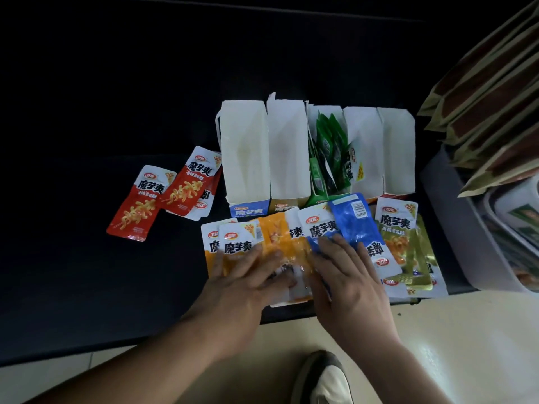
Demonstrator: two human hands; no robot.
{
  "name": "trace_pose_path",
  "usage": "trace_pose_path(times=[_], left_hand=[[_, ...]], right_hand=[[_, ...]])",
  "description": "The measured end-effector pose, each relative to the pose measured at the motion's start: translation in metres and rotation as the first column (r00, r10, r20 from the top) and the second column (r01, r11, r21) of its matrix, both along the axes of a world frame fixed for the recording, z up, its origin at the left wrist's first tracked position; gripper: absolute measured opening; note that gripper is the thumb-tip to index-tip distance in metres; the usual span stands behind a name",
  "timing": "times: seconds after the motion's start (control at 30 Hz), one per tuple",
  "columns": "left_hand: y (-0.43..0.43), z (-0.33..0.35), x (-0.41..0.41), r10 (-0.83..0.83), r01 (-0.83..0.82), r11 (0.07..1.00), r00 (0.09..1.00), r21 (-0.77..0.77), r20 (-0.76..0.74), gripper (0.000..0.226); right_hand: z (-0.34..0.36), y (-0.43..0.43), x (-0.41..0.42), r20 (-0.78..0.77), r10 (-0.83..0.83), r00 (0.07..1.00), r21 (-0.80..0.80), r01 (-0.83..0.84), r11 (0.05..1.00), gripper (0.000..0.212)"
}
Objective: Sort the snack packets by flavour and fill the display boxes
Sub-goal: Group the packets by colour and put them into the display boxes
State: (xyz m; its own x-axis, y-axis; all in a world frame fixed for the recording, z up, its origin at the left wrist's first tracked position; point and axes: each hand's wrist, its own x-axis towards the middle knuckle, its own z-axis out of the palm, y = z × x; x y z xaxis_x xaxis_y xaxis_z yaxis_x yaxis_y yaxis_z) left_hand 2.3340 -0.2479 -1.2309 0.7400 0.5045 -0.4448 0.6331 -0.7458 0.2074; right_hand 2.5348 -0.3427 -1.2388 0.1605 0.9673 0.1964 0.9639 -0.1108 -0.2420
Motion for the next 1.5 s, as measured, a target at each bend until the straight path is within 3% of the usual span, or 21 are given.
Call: trace_pose_path(times=[0.13, 0.23, 0.3, 0.4, 0.57, 0.73, 0.83, 0.97, 1.2, 1.37, 1.5], left_hand=[[0.004, 0.001, -0.019, 0.030, -0.028, 0.998, 0.999, 0.057, -0.040, 0.065], [-0.001, -0.001, -0.015, 0.034, -0.042, 0.995, 0.995, 0.085, 0.091, 0.041], [-0.004, 0.002, 0.005, 0.031, -0.037, 0.999, 0.979, 0.029, 0.200, 0.046], [-0.004, 0.012, 0.032, 0.019, -0.011, 0.999, 0.987, -0.049, 0.162, 0.056], [-0.005, -0.001, 0.020, -0.004, -0.002, 0.999, 0.983, 0.036, 0.181, 0.052], [0.002, -0.017, -0.020, 0.009, -0.021, 0.991, 0.996, 0.129, 0.089, 0.046], [0.001, -0.020, -0.021, 0.013, -0.041, 0.987, 0.984, 0.155, 0.177, 0.046], [-0.004, -0.019, 0.007, -0.117, 0.080, 0.988, 0.945, 0.133, 0.306, 0.054], [-0.003, -0.010, 0.011, -0.138, 0.083, 0.968, 0.965, 0.237, 0.224, 0.046], [-0.002, -0.012, -0.010, -0.060, -0.019, 0.966, 0.952, 0.257, 0.299, 0.034], [-0.001, -0.016, -0.013, -0.068, -0.012, 0.975, 0.935, 0.222, 0.348, 0.032]], right_hand=[[0.003, 0.002, 0.016, 0.012, -0.068, 0.998, -0.003, 0.068, 0.998, 0.020], [0.000, 0.003, 0.017, 0.022, -0.054, 0.998, -0.034, 0.054, 0.998, 0.027], [-0.003, 0.004, 0.015, 0.007, -0.049, 0.999, -0.034, 0.049, 0.998, 0.032], [-0.007, 0.003, 0.016, -0.041, -0.037, 0.998, -0.008, 0.037, 0.999, 0.033], [-0.002, 0.003, 0.020, -0.032, -0.002, 0.999, -0.070, 0.000, 0.998, 0.031], [0.001, 0.005, 0.016, -0.032, -0.088, 0.996, -0.128, 0.083, 0.988, 0.039], [-0.001, 0.007, 0.010, 0.017, -0.087, 0.996, -0.138, 0.089, 0.986, 0.043], [-0.002, 0.009, 0.004, 0.091, -0.062, 0.994, -0.120, 0.073, 0.990, 0.033], [-0.003, 0.010, 0.007, 0.122, -0.100, 0.988, -0.119, 0.114, 0.986, 0.032], [-0.002, 0.012, 0.004, 0.138, -0.117, 0.984, -0.126, 0.135, 0.983, 0.036], [-0.001, 0.012, -0.001, 0.154, -0.122, 0.980, -0.139, 0.144, 0.980, 0.037]])
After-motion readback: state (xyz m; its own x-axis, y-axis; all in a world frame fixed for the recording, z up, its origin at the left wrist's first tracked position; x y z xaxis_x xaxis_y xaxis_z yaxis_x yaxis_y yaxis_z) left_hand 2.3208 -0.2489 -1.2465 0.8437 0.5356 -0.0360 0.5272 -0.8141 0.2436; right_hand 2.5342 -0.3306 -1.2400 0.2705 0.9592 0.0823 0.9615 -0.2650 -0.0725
